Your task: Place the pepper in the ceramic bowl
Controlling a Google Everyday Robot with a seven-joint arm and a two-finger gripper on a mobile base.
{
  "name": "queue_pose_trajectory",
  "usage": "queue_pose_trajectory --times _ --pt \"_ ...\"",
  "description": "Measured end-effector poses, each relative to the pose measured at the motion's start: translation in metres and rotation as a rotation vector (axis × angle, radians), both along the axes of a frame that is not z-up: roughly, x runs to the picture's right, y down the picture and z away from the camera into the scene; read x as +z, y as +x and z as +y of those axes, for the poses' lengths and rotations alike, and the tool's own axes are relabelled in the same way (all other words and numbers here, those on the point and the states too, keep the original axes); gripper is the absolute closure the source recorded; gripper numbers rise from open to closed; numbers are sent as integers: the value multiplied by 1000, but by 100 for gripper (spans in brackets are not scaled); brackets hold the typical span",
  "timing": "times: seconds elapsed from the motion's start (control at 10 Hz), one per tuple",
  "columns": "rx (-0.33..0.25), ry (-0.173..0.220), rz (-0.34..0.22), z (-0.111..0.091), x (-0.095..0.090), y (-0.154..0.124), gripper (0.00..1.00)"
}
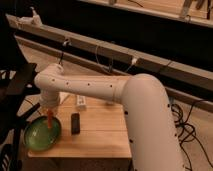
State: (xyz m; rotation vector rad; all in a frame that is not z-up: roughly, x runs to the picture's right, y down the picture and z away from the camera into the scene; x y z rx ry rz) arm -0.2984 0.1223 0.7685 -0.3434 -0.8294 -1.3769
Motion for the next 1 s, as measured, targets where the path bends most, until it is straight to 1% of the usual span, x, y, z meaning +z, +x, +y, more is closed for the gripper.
queue_pose_trajectory --times 0.1,0.2,0.4,0.6,0.7,0.8,0.9,1.0 --pt "3 -1 -4 0 2 -2 70" --pt "5 -1 -1 0 4 0 63" --pt "-1 -21 -21 5 6 -7 41" --pt "-11 -34 -40 11 9 -16 23" --pt "-14 -40 -48 12 10 -17 20" --pt "-19 -45 -56 15 10 -21 21" --pt "-30 -38 -52 14 7 -23 30" --pt "-28 -35 -51 12 5 -21 39"
